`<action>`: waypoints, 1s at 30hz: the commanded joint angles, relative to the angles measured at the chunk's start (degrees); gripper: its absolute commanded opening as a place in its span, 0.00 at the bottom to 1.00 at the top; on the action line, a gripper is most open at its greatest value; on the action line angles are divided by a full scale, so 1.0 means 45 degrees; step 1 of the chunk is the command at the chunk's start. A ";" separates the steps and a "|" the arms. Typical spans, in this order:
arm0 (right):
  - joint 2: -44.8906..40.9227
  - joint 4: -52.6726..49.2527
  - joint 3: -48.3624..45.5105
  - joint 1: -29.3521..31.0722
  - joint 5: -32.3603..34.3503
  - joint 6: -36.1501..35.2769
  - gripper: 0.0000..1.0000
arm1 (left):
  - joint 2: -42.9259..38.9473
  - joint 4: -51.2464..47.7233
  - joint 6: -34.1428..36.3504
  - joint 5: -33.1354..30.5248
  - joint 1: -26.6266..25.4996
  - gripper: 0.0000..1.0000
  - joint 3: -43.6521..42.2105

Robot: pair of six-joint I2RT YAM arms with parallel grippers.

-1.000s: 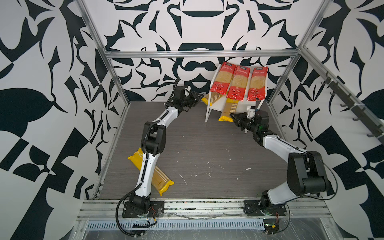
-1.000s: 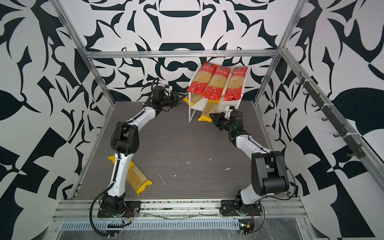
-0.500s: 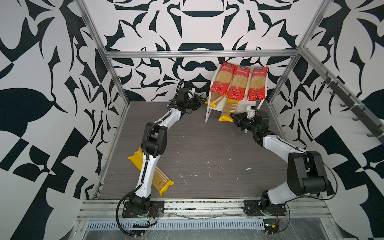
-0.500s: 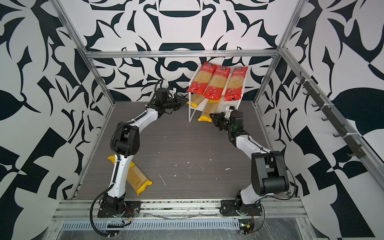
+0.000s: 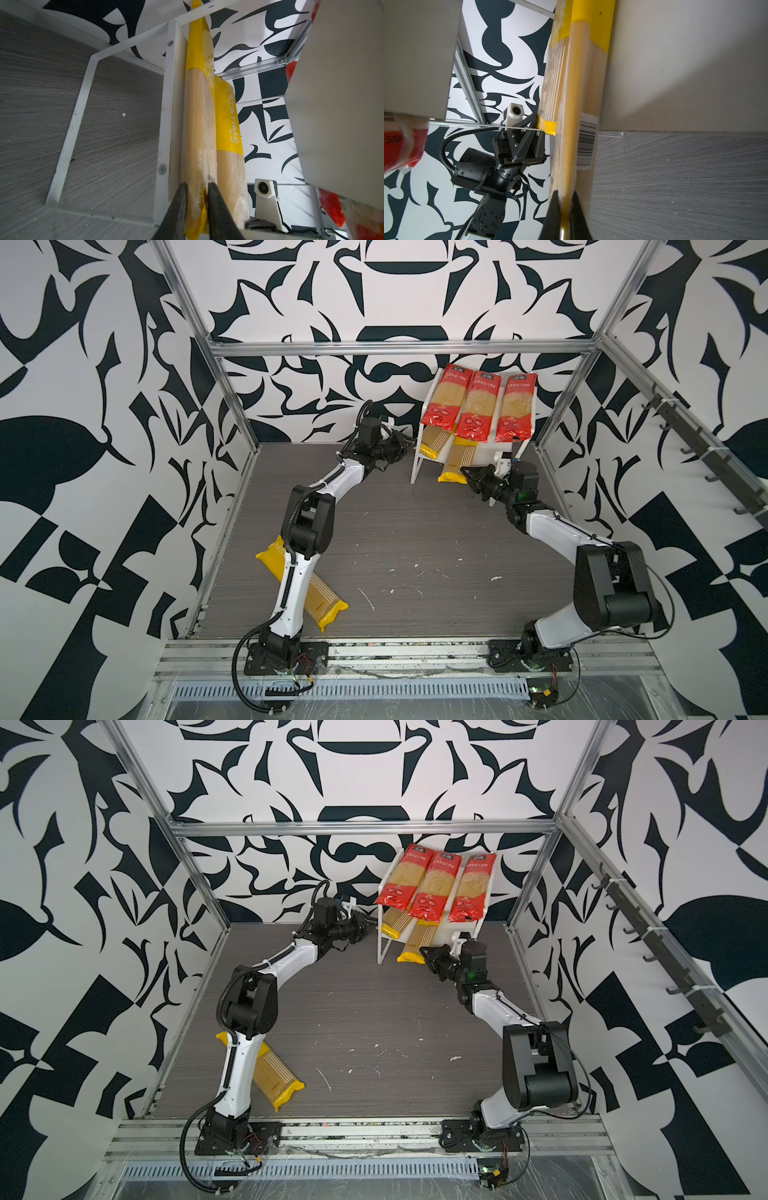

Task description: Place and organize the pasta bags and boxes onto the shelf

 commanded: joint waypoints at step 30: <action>-0.2340 0.0045 -0.1575 0.1845 0.3320 0.0766 0.68 | -0.1292 0.1710 -0.0438 0.1180 -0.0832 0.27 -0.1901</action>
